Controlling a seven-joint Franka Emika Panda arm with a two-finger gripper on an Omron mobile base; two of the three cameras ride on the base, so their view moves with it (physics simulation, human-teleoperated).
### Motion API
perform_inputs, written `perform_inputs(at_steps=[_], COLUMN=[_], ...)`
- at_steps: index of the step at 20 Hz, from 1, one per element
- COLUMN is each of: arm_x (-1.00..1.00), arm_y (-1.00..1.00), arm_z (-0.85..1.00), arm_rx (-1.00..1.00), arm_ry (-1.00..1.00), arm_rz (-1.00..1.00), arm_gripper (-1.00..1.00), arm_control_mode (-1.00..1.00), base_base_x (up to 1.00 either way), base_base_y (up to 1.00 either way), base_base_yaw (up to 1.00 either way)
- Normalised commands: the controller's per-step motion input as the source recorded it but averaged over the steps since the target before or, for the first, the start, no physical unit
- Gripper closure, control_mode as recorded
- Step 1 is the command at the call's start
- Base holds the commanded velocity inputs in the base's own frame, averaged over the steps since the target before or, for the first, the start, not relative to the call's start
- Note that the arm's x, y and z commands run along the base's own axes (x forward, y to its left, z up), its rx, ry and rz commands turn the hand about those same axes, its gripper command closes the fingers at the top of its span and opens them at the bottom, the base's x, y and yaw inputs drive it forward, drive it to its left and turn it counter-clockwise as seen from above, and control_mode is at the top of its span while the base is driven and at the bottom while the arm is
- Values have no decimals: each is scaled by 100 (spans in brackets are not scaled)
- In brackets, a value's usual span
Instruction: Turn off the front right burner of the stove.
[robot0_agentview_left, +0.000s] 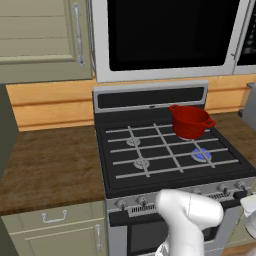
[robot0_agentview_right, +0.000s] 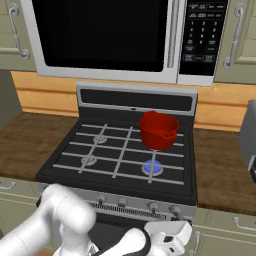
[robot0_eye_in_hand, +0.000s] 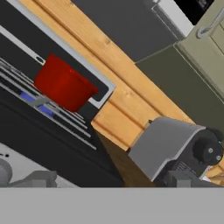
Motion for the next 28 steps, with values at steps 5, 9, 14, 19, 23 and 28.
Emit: perform_inputs(at_steps=[5, 9, 14, 19, 23, 28], arm_x=[3, 0, 7, 17, 42, 37], arm_y=[-29, -20, 0, -3, 0, 0], arm_z=[-51, -62, -47, -6, -1, -7], arm_rx=[-4, -14, -12, 0, 0, 0], arm_ry=[-11, -9, -2, -1, 0, 0], arm_rz=[25, 30, 14, 0, 0, -2], arm_gripper=[-100, -100, -100, -100, -100, -100], arm_control_mode=[-100, -100, -100, -100, -100, -100], base_base_x=[0, 0, 0, 0, 0, 0], base_base_y=[0, 0, 0, 0, 0, 0], base_base_yaw=[0, 0, 0, 0, 0, 0])
